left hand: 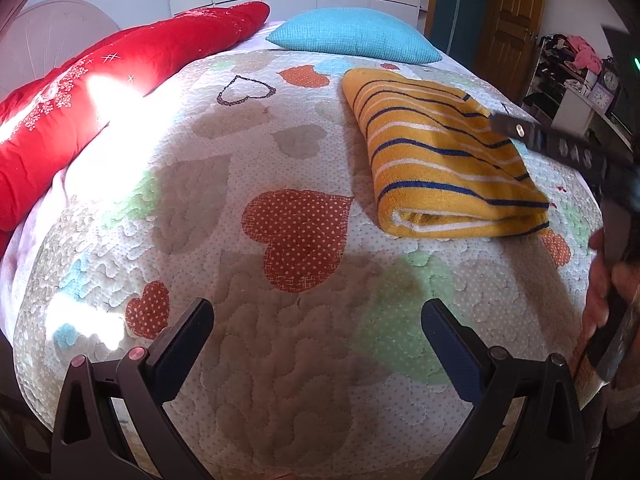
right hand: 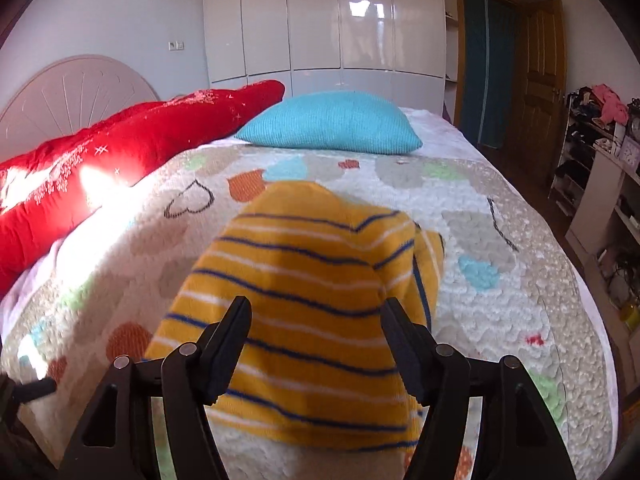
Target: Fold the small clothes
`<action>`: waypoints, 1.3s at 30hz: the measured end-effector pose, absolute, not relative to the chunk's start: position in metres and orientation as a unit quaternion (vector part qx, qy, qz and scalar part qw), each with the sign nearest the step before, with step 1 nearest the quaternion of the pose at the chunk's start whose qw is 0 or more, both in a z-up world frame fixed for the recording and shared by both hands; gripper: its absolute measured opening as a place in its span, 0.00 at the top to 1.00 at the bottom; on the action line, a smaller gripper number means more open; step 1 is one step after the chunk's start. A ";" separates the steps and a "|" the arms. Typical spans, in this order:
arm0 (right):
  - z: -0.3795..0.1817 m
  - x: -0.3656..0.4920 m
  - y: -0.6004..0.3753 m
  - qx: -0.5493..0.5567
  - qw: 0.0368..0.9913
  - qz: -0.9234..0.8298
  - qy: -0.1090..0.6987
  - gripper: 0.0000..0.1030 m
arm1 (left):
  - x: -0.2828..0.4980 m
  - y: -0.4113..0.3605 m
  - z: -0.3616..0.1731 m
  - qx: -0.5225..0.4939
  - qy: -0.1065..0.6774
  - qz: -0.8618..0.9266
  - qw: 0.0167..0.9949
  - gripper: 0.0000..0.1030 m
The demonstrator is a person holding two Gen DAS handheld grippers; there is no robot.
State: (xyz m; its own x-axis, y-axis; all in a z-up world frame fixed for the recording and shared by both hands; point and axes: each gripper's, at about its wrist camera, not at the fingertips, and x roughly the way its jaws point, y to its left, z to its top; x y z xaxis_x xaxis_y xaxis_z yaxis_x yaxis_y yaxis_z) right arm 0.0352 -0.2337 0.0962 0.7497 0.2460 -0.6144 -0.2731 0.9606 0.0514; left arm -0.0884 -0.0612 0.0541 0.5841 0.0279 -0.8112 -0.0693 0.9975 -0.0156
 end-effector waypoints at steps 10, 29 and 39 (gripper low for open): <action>0.030 0.081 -0.270 0.064 0.900 0.099 0.420 0.22 | -0.096 -0.069 0.059 -0.007 0.443 0.019 0.896 0.00; 0.036 -0.058 -0.278 0.009 0.915 0.078 0.397 0.13 | -0.088 -0.081 0.054 -0.032 0.452 -0.010 0.892 0.00; 0.041 -0.056 -0.250 -0.020 0.915 0.094 0.392 0.13 | -0.071 -0.059 0.054 -0.065 0.438 -0.004 0.897 0.00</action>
State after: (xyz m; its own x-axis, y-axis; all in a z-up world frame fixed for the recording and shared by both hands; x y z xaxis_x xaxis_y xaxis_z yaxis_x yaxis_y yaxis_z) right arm -0.0556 -0.2501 0.0406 0.6745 0.1567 -0.7215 -0.1877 0.9815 0.0378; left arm -0.0713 -0.0585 0.0538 0.6166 -0.0638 -0.7847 -0.0493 0.9916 -0.1193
